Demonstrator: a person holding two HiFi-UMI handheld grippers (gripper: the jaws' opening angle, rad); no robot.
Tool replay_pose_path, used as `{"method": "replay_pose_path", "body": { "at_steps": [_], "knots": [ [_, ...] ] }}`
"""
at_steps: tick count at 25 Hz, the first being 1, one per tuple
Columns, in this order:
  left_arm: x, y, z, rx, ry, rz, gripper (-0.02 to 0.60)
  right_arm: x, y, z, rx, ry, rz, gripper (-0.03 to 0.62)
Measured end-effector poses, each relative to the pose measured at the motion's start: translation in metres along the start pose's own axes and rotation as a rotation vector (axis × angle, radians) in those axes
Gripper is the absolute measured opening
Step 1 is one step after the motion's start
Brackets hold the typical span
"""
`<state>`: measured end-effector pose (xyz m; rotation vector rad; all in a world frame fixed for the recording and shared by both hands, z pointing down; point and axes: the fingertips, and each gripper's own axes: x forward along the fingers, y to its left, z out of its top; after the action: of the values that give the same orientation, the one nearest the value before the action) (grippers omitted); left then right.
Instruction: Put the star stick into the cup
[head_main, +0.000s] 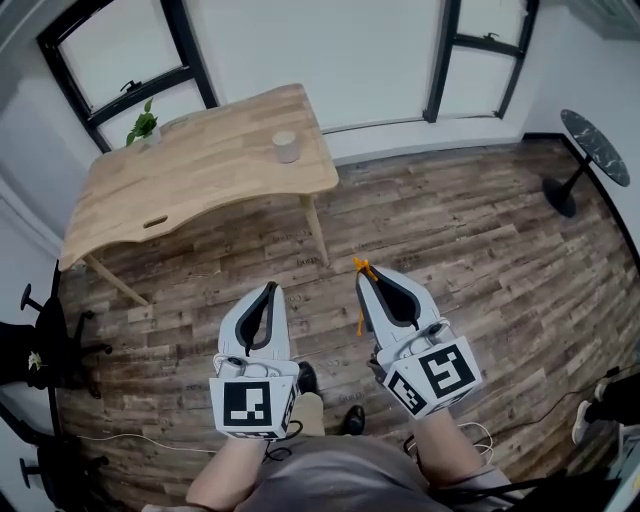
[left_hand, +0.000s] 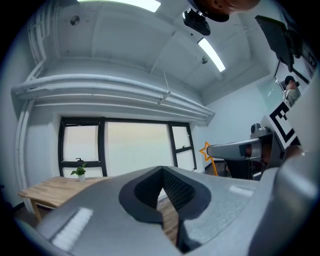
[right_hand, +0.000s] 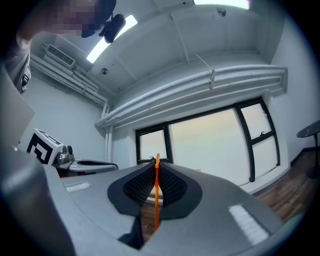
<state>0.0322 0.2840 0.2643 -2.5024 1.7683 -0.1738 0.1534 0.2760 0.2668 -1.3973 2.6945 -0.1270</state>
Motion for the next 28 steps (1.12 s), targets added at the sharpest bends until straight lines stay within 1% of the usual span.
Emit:
{"method": "replay_pose_path", "body": {
  "at_steps": [6,12,18,22,25,28],
  "knots": [
    [0.054,0.039,-0.012,-0.016,0.004,-0.014,0.000,0.063,-0.016,-0.008,-0.001,0.017,-0.002,0.046],
    [0.113,0.095,-0.005,-0.016,-0.055,-0.036,0.000,0.141,-0.029,0.000,-0.025,0.011,-0.014,0.046],
    [0.157,0.139,0.006,-0.014,-0.095,-0.056,0.000,0.204,-0.036,0.014,-0.067,-0.008,-0.023,0.046],
    [0.180,0.157,0.005,-0.009,-0.102,-0.071,0.000,0.228,-0.043,0.018,-0.080,-0.018,-0.040,0.046],
    [0.197,0.163,-0.007,-0.019,-0.083,-0.077,0.000,0.239,-0.050,0.015,-0.082,-0.009,-0.049,0.046],
    [0.216,0.161,-0.017,-0.026,-0.058,-0.095,0.000,0.248,-0.065,0.012,-0.069,-0.003,-0.064,0.046]
  ]
}}
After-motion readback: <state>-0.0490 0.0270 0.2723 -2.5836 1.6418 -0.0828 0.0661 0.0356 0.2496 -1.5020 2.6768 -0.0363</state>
